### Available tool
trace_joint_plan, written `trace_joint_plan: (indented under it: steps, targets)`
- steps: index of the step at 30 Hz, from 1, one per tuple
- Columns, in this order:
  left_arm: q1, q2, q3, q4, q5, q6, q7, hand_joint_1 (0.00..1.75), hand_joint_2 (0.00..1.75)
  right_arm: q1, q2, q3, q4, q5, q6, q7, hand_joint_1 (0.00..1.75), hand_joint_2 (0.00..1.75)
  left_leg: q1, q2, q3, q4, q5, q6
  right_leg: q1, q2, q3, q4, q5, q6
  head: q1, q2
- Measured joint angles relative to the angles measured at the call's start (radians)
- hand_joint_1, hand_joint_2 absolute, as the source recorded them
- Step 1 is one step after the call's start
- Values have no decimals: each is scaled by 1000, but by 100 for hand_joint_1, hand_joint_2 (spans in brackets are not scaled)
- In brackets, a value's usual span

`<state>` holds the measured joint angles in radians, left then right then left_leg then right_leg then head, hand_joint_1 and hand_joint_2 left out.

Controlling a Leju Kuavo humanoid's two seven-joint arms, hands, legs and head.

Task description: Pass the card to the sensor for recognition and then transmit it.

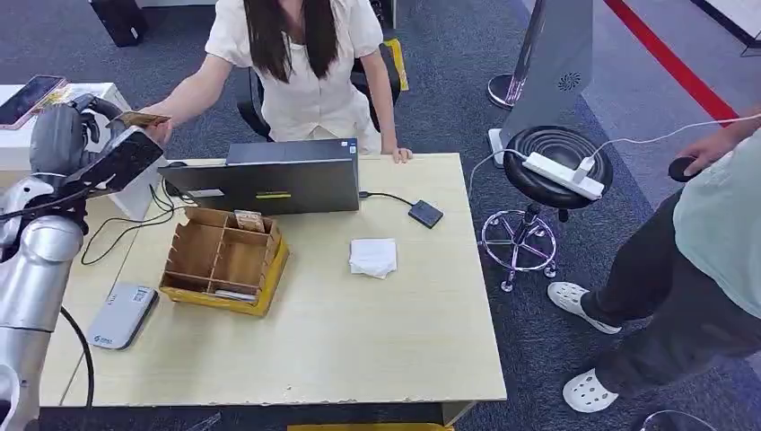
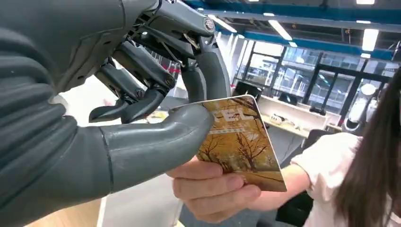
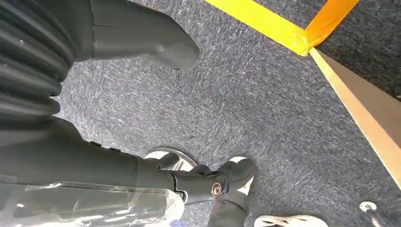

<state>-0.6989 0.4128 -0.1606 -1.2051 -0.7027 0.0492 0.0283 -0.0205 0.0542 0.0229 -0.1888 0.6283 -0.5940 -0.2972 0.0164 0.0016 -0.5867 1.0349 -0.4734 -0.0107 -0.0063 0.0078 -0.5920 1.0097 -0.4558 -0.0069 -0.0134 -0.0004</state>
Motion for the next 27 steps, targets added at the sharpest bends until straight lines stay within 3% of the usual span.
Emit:
trace_joint_plan:
  steps: [2,3,4,6,7,18,19,27]
  targets:
    - [-2,-3,-2,4,4,4,-2,168,175,0,0,0,0,0,0,1,0,175,0,0,0,0,0,0,0,1,0,0,0,0,0,0]
    - [-3,-4,-2,6,8,5,-4,73,175,1,0,0,0,2,0,3,0,175,0,0,0,0,0,0,0,1,0,0,0,0,0,0]
    - [-4,-5,-2,7,10,9,-8,0,175,1,0,0,0,3,0,3,0,175,0,0,0,0,0,0,0,1,0,0,0,0,0,0]
    - [-4,-7,-3,9,12,30,-13,0,175,2,0,0,0,3,0,3,0,175,0,0,0,0,0,0,0,0,0,0,0,0,0,0]
    - [-3,-7,-3,10,12,37,-13,0,0,2,0,0,0,3,0,4,0,175,0,0,0,0,0,0,0,0,0,0,0,0,0,0]
    - [-3,-14,-3,10,18,78,-13,0,0,3,0,0,0,11,0,8,0,175,0,0,0,0,0,0,0,0,0,0,0,0,0,0]
    - [-3,-14,-3,10,18,79,-13,0,175,3,0,0,0,13,0,8,0,175,0,0,0,0,0,0,0,0,0,0,0,0,0,0]
    - [-4,11,-3,28,-82,153,11,0,175,3,0,0,0,24,0,19,0,175,0,1,0,0,0,0,0,1,0,0,0,0,0,0]
